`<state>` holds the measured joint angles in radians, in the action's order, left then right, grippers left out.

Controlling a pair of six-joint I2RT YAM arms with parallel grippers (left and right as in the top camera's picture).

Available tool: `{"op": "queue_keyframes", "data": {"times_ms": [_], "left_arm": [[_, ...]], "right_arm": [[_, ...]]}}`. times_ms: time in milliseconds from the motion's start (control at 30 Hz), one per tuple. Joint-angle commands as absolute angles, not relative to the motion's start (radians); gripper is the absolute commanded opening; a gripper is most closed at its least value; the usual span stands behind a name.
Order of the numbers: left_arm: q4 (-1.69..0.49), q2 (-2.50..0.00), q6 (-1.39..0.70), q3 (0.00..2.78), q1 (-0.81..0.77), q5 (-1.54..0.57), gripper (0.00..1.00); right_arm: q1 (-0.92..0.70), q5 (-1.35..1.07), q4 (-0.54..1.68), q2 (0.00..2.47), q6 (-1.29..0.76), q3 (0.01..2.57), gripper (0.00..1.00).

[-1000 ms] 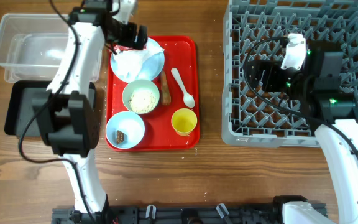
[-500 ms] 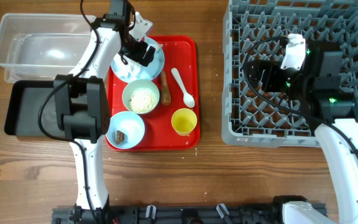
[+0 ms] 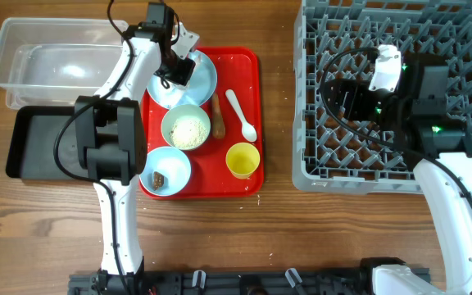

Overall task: Sort waste into correct bins and load items into the dishwasher rack
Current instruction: 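Grasp the white tissue on the plate with the left gripper, drop into clear bin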

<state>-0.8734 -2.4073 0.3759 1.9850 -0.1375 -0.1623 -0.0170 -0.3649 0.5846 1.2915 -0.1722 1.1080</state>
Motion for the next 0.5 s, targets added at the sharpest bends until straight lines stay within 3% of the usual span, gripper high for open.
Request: {"op": "queue_keyframes", "data": {"times_ms": [0,167,467], "left_arm": [[-0.899,-2.383,0.233,1.999,-0.139,-0.167,0.04],[-0.904,-2.171,0.08,2.005,-0.139,-0.168,0.04],[-0.895,-1.866,0.069,2.005,-0.117,-0.189,0.04]], "right_arm": [[-0.02,-0.352,0.585,1.299,-0.184,1.132,1.0],[-0.02,-0.337,0.585,1.299,-0.184,1.132,1.0],[-0.02,-0.337,0.585,1.299,-0.184,1.132,1.0]]}}
